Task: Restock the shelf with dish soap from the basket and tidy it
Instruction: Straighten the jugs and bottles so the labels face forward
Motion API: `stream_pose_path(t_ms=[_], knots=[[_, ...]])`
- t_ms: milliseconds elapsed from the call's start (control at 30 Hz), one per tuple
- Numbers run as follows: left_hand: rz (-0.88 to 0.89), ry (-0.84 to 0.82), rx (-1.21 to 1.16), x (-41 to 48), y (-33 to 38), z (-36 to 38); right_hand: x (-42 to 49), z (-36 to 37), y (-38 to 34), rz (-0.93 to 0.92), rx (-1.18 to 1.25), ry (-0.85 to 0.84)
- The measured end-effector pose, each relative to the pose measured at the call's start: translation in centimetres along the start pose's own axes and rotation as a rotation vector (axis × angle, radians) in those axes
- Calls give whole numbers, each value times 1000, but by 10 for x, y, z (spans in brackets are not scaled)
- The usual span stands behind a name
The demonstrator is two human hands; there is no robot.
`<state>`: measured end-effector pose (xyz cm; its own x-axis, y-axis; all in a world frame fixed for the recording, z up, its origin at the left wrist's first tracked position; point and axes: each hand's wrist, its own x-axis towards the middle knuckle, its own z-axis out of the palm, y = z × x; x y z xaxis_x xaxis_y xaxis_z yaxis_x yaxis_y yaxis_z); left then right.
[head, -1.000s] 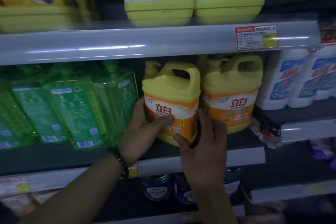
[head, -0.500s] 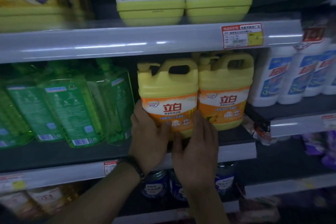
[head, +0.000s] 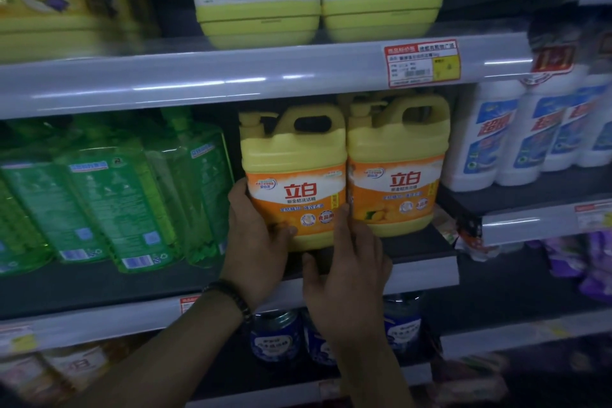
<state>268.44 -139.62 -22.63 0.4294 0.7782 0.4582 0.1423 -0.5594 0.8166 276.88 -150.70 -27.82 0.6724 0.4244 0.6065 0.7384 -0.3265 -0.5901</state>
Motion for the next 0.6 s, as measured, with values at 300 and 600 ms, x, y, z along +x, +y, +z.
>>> stream_pose_path(t_ms=[300,600], knots=[[59,-3,42,0,-2,1,-2,-1,-4,2,1,-27],[36,-141,-1,-24,9,-49,-15,-25,-19,11,58,-87]])
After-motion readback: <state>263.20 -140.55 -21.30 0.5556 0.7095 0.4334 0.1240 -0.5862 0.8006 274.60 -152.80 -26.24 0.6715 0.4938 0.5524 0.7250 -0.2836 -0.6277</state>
